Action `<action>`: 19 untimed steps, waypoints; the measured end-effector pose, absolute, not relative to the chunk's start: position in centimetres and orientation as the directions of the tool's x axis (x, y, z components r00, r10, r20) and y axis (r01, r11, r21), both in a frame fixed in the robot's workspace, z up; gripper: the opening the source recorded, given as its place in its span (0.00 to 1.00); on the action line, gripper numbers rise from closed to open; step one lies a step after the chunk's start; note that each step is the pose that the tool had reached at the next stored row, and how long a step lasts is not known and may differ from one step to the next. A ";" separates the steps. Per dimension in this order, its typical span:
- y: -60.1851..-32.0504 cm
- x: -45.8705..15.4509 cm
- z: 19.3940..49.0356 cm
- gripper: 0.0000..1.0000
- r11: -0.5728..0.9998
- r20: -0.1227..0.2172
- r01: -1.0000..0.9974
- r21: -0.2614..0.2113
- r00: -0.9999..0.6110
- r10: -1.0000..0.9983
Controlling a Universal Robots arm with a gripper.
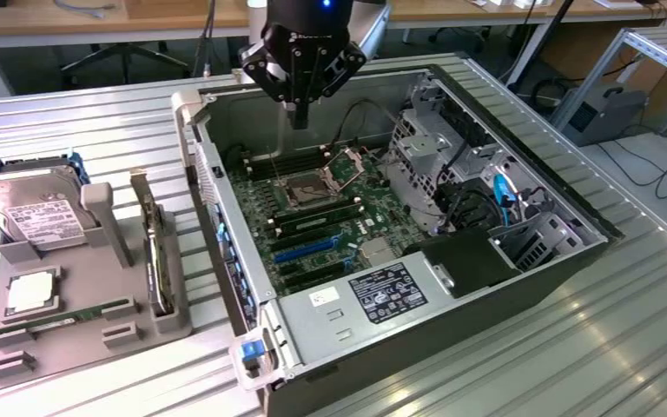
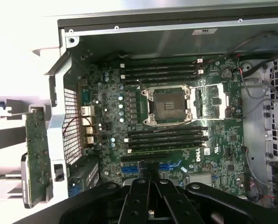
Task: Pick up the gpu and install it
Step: 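Reach for the gpu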
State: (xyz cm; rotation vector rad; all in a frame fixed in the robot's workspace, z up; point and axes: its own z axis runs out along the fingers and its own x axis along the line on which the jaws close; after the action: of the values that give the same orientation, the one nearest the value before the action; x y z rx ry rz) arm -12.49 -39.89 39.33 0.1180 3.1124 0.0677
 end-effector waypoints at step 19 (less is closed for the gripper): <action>-39.9 -14.4 39.3 0.11 0.996 -0.024 0.075 0.044 -0.997 0.076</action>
State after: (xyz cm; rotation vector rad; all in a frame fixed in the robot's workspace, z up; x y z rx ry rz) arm -14.42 -39.89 39.33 0.1179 3.1125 0.0675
